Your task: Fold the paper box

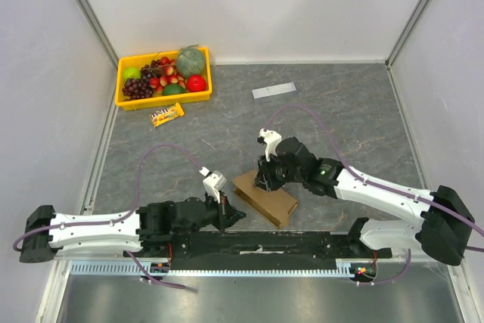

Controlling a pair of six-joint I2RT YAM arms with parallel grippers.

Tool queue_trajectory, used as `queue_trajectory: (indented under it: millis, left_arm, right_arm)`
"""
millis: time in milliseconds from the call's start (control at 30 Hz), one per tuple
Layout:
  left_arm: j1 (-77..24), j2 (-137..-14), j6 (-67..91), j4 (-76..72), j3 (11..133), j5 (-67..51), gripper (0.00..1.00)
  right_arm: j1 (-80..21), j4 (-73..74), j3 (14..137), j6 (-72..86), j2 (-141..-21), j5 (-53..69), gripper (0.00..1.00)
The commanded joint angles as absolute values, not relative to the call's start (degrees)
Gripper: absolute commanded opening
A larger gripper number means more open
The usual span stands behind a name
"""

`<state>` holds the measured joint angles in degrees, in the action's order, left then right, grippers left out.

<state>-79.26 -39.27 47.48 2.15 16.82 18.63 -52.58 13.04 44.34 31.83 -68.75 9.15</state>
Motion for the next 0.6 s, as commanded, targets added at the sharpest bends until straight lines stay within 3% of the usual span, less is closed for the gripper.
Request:
queue_trajectory:
  millis: [0, 233, 567]
  left_arm:
    - [-79.89, -32.45, 45.36, -3.23, 16.08, 4.51, 0.04]
    - [-79.89, -24.88, 39.47, -7.91, 20.12, -6.68, 0.02]
    - [-79.81, -23.64, 39.02, -1.68, 23.20, 8.59, 0.07]
  right_arm:
    - [-54.84, 10.72, 43.07, 30.06, -70.40, 9.15, 0.28]
    - [-56.69, 11.34, 41.57, 29.18, -72.33, 6.07, 0.28]
    - [-57.74, 13.01, 40.96, 28.04, -75.06, 3.17, 0.29]
